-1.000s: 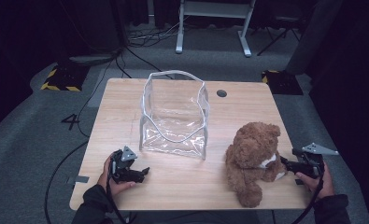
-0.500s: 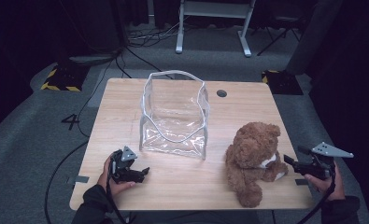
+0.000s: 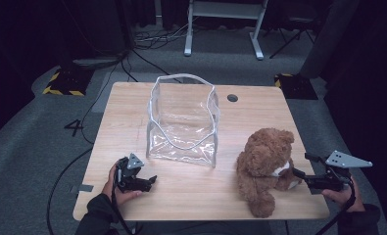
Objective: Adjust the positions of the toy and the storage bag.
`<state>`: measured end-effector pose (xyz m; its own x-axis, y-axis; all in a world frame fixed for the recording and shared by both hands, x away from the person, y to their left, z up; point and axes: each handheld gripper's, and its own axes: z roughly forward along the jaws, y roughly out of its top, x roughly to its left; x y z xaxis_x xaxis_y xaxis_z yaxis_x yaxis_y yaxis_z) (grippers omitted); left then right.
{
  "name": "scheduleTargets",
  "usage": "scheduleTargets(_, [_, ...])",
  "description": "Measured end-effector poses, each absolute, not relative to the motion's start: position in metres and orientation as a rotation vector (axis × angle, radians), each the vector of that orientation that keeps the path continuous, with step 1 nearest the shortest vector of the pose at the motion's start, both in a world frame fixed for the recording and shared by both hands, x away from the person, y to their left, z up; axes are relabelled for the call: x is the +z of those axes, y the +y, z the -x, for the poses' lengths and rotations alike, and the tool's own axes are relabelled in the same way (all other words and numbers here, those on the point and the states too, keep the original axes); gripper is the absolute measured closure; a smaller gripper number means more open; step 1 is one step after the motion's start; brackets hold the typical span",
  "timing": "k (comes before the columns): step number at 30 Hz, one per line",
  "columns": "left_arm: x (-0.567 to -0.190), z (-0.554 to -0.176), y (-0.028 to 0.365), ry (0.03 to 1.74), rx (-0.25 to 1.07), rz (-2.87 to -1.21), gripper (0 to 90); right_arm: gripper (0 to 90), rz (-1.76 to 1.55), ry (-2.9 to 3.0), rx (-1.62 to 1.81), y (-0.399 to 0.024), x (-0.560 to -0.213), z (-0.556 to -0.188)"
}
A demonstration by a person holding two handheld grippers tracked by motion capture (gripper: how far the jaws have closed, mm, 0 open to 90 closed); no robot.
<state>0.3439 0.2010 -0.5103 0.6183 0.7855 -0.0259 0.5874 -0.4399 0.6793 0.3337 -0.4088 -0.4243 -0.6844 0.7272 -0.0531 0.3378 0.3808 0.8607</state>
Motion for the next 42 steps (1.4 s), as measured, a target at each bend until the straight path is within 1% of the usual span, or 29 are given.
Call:
scheduleTargets(7, [-0.51,-0.344,0.201,1.074,0.388,-2.18,9.7,18.7,-0.87,2.251,1.258,-0.398,-0.418,-0.332])
scheduleTargets(12, [-0.51,-0.344,0.201,1.074,0.388,-2.18,9.7,17.5,-0.773,2.277,1.283,-0.383,-0.413,-0.332])
scheduleTargets(16, [-0.51,-0.344,0.201,1.074,0.388,-2.18,9.7,17.6,-0.726,2.304,1.277,-0.371,-0.414,-0.335])
scheduleTargets(20, [-0.51,-0.344,0.201,1.075,0.389,-2.181,9.7,19.8,-0.681,2.325,1.251,-0.362,-0.417,-0.337])
scheduleTargets(25, [-0.51,-0.344,0.201,1.075,0.389,-2.181,9.7,18.8,-0.646,2.367,1.228,-0.351,-0.421,-0.34])
scheduleTargets(31, [-0.51,-0.344,0.201,1.076,0.392,-2.18,9.7,16.6,-0.635,2.374,1.193,-0.345,-0.421,-0.345])
scheduleTargets(39, [-0.51,-0.344,0.201,1.076,0.393,-2.179,9.7,15.4,-0.683,2.372,1.248,-0.346,-0.423,-0.352])
scheduleTargets(41, [-0.51,-0.344,0.201,1.076,0.393,-2.18,9.7,15.8,-0.677,2.369,1.238,-0.344,-0.422,-0.351])
scheduleTargets(42, [-0.51,-0.344,0.201,1.076,0.393,-2.18,9.7,20.1,-0.673,2.358,1.235,-0.341,-0.423,-0.35])
